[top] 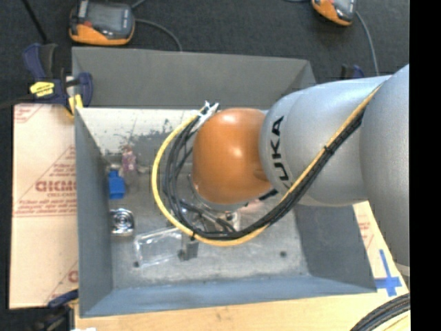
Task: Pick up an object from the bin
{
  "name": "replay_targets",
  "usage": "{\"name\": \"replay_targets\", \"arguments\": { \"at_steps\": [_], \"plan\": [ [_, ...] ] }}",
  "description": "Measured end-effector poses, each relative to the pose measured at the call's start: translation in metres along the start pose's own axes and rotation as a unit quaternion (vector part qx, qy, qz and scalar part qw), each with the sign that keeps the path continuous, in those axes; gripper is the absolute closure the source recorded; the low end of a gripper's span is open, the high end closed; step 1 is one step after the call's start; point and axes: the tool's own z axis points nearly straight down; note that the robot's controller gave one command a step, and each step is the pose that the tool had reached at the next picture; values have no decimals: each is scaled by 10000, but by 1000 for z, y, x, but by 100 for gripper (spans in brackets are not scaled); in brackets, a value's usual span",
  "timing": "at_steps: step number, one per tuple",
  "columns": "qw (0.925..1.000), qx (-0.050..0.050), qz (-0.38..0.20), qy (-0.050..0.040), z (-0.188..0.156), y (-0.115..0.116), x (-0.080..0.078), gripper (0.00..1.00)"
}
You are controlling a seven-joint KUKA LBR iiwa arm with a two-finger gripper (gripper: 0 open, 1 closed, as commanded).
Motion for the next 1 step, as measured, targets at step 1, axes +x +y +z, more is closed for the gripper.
{"name": "replay_targets", "arguments": {
  "at_steps": [1],
  "plan": [
    [10000, 4, -43, -14, -110, -28, -42, 100]
  ]
}}
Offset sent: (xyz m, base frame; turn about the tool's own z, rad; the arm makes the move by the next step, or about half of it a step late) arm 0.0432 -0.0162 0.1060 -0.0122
